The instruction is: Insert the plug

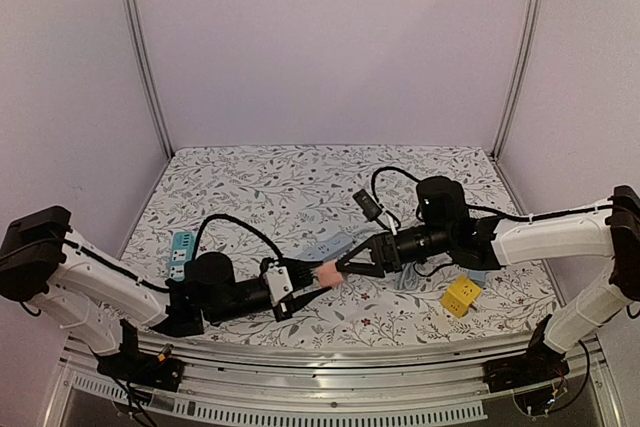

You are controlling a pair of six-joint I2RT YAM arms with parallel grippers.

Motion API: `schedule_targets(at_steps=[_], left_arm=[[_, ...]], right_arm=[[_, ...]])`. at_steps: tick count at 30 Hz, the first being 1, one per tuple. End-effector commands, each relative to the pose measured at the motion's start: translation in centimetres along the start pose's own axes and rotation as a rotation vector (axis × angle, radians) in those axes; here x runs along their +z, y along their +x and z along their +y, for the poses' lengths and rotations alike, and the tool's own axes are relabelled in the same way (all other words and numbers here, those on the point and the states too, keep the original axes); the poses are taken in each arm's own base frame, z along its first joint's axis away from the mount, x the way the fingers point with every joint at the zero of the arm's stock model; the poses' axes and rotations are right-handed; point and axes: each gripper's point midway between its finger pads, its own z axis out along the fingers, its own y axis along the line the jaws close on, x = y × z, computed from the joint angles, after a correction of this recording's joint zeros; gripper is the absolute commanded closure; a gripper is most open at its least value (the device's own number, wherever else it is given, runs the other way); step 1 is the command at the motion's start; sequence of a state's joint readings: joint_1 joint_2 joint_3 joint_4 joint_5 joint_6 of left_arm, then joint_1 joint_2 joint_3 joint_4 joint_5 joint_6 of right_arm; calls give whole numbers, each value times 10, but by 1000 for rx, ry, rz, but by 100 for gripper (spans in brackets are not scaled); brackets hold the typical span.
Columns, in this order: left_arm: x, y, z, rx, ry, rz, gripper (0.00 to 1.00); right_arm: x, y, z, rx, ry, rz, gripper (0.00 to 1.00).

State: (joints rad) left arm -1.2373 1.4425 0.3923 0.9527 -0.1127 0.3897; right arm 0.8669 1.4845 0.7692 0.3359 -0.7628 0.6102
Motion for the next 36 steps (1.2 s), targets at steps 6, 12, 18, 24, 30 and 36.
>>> schedule_targets(at_steps=[6,12,18,24,30,36], left_arm=[[17,2,-6,54,7,46,100],[20,8,2,103,-37,105,100],[23,10,2,142,-46,135,100],[27,12,-1,171,-63,153,100],[27,12,8,154,-130,183,61],[26,12,11,119,-140,199,0]], right_arm=[[6,4,0,28,-5,35,47],[9,5,-3,42,0,48,54],[11,6,-8,50,14,52,66],[12,6,-11,54,27,56,84],[13,6,-15,55,47,54,96],[9,-1,-20,34,95,13,97]])
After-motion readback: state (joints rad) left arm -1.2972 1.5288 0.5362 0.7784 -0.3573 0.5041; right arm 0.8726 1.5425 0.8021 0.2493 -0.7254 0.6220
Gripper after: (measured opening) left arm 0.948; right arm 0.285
